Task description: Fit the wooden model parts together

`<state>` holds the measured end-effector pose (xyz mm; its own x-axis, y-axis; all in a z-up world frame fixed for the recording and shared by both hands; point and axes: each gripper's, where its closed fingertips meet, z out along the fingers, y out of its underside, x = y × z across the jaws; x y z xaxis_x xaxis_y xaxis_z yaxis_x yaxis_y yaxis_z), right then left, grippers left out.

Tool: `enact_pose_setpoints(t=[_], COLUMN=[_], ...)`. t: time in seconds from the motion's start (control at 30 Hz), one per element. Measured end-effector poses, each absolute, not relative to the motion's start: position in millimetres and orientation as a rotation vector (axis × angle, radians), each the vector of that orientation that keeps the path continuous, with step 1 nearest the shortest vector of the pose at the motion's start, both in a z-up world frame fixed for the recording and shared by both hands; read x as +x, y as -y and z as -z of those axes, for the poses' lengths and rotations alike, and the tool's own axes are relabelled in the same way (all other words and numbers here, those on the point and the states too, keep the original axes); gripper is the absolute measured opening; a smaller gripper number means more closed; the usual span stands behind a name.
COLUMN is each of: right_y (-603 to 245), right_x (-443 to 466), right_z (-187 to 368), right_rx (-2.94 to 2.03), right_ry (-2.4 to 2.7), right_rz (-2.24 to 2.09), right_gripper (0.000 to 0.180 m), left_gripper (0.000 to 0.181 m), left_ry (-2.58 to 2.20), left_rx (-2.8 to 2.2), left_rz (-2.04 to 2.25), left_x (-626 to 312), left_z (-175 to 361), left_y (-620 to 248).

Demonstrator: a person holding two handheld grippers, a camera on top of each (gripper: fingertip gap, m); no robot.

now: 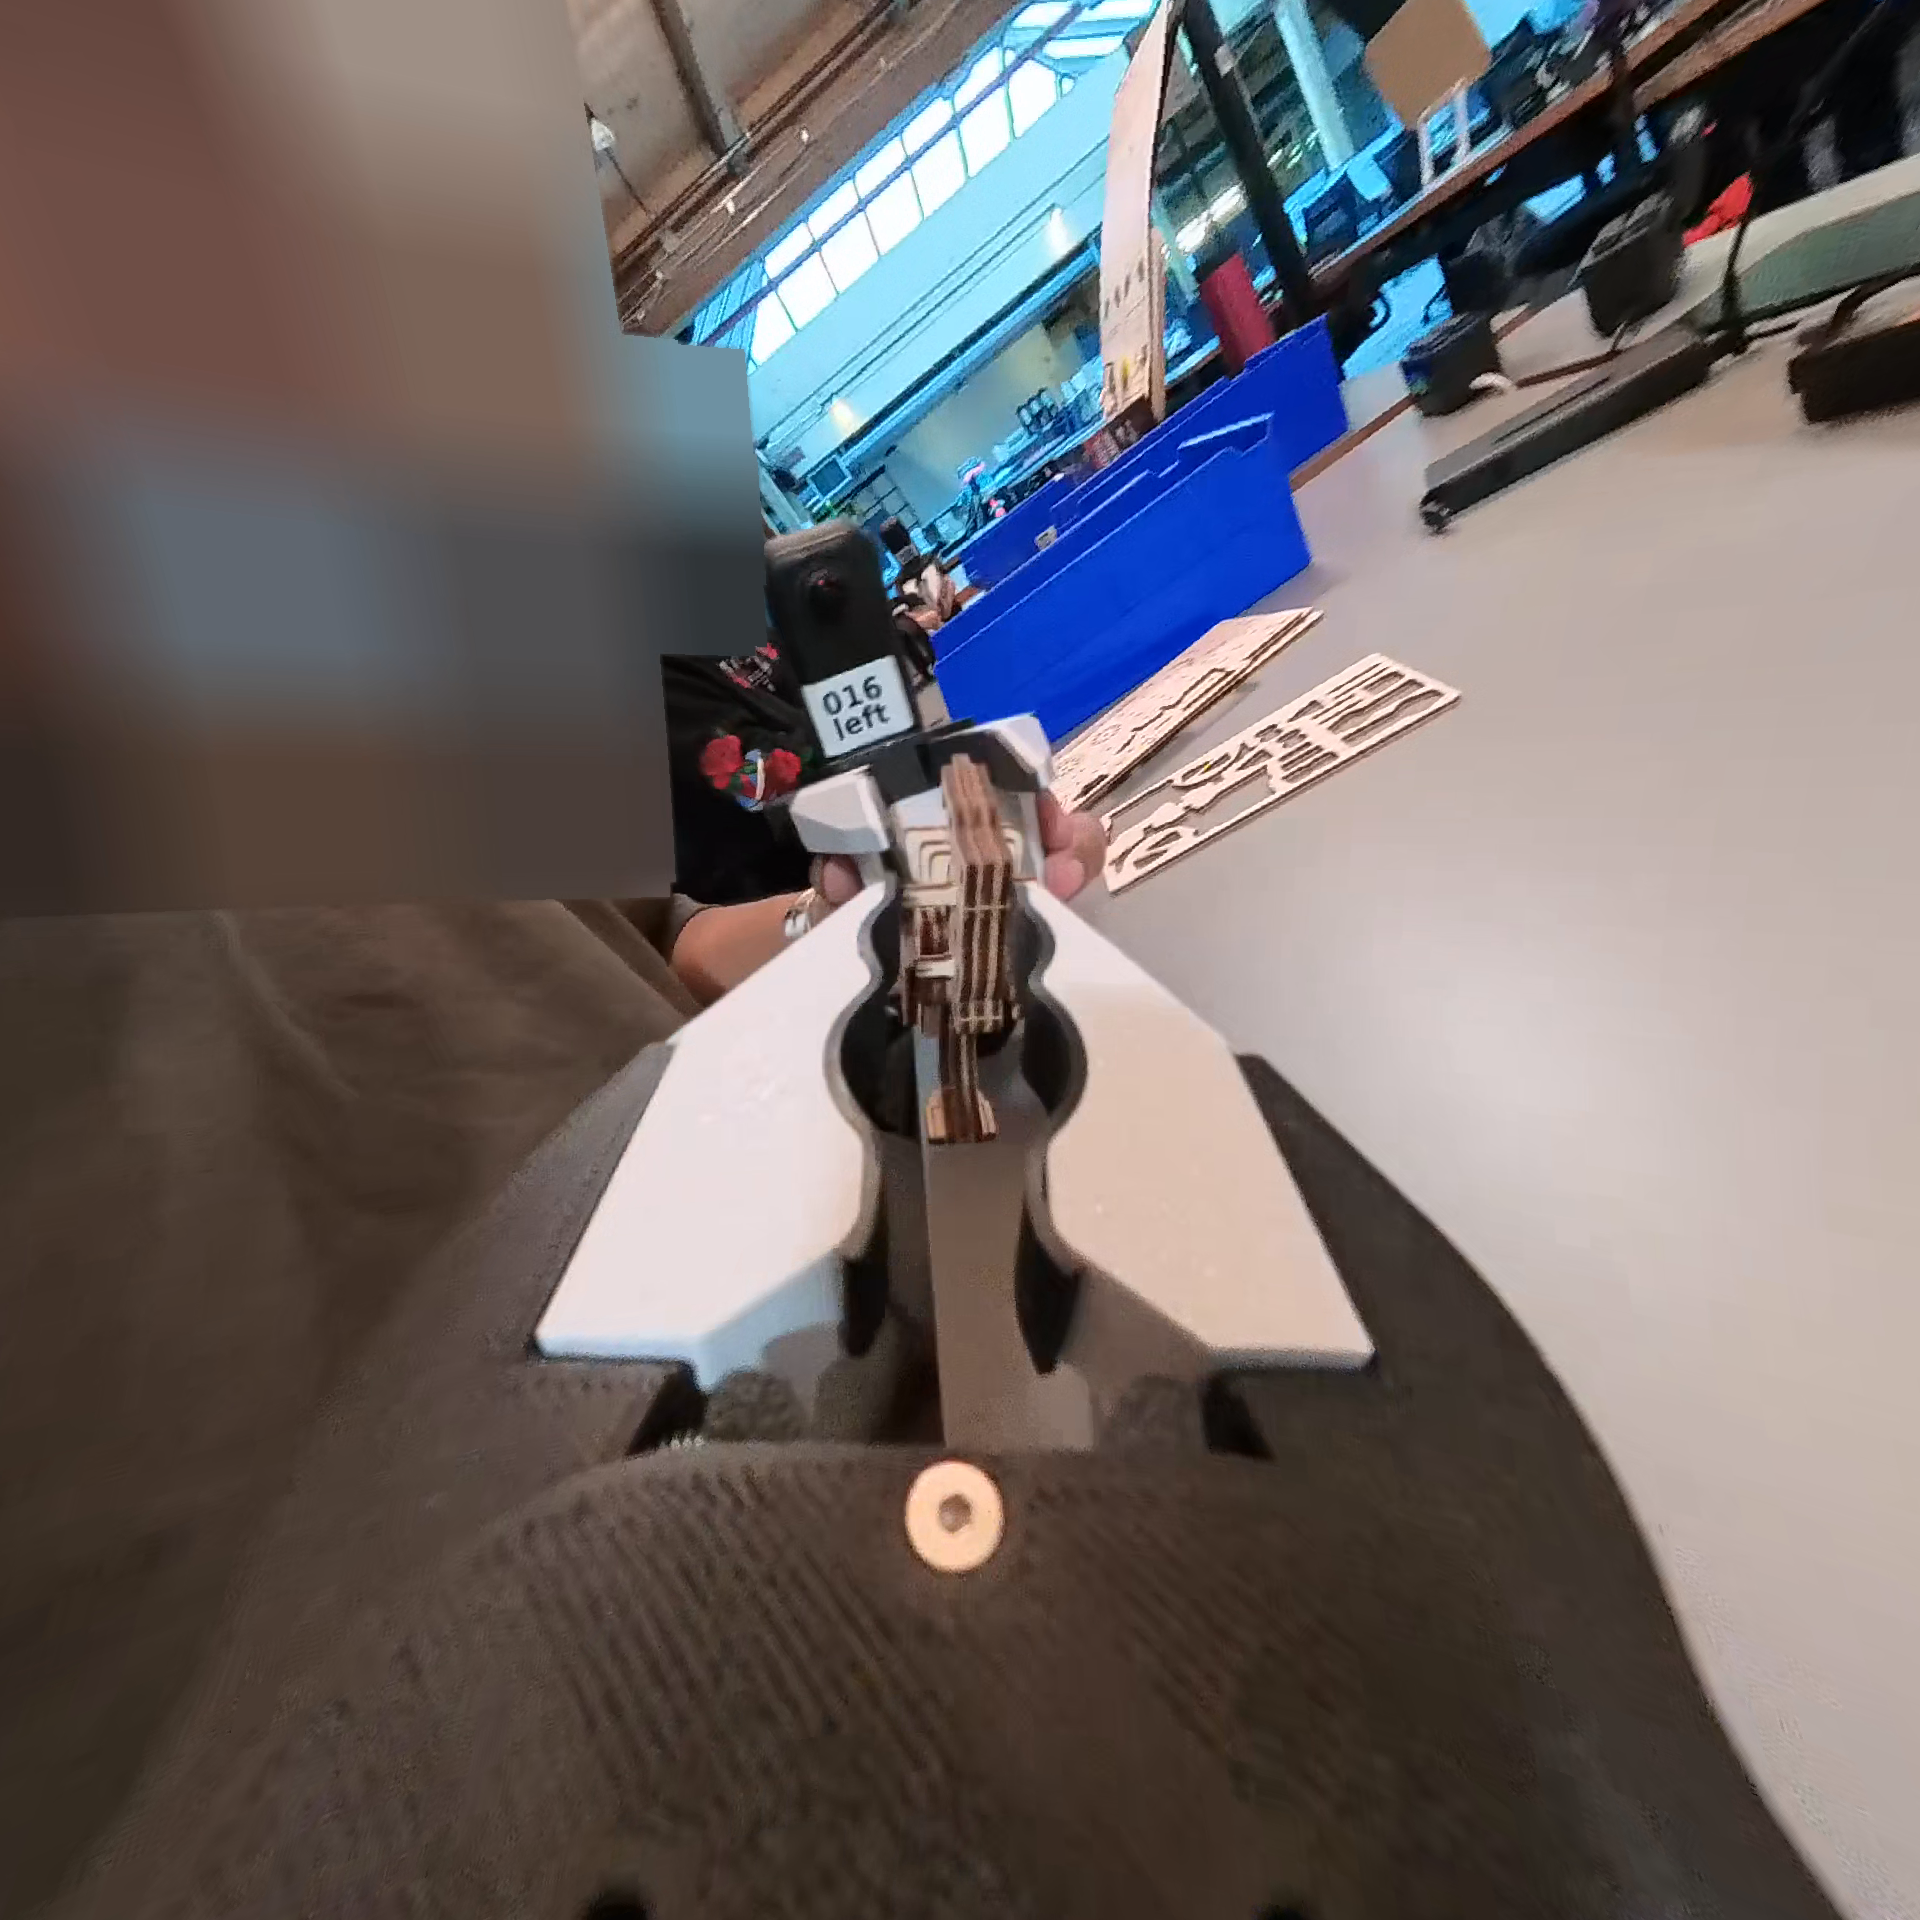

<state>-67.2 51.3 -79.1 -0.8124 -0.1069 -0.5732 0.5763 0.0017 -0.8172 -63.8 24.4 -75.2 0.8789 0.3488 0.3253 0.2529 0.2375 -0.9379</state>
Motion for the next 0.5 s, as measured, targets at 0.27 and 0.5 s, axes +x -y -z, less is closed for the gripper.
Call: enact_pose_setpoints(t=[0.27,0.5], right_y=[-41.3,-42.4], right_x=[-49.7,-49.8], right_z=[94.4,95.0], right_rx=[0.388,0.381], right_ry=[-1.947,-1.949], right_rz=[1.787,1.787], right_gripper=[0.020,0.020], left_gripper=[0.007,0.017], left_ry=[0.532,0.576], left_rx=[-1.304,-1.323], left_rz=[0.092,0.162], left_x=[-57.4,-59.9], left_z=[73.2,81.5], left_y=[-25.4,-26.5])
